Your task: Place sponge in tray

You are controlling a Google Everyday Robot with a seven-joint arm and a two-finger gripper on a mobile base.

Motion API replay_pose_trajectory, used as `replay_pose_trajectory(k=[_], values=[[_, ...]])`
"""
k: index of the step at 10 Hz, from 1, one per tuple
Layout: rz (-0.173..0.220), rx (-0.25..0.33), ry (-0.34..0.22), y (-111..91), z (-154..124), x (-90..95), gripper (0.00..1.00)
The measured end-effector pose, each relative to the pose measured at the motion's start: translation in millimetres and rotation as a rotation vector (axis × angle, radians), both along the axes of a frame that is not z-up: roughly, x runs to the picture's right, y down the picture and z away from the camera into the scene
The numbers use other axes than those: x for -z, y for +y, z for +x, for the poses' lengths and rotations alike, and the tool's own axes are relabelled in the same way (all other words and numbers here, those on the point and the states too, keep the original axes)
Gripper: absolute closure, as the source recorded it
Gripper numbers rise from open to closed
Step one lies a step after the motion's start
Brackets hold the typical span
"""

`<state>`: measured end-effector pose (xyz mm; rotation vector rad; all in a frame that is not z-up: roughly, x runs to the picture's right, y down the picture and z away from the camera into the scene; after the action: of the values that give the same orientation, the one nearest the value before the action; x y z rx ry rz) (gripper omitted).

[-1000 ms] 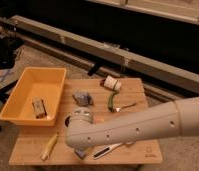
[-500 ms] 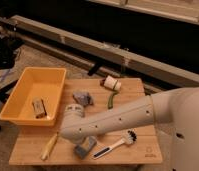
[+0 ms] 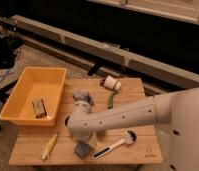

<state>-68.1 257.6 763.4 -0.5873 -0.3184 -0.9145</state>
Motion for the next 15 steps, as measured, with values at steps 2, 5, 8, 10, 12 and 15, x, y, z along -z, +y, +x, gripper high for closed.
replay_pose_trajectory(k=[2, 5, 8, 10, 12, 15], values=[[-0.020, -0.007, 0.013, 4, 7, -3.4, 0.35], [-0.048, -0.011, 0.011, 14, 4, -7.0, 0.41], [-0.082, -0.024, 0.017, 18, 5, -9.8, 0.71], [-0.106, -0.038, 0.018, 19, 11, -7.8, 0.89], [-0.120, -0.038, -0.004, 14, 14, 9.5, 1.00], [-0.126, -0.036, -0.077, -15, 17, 70.2, 1.00]])
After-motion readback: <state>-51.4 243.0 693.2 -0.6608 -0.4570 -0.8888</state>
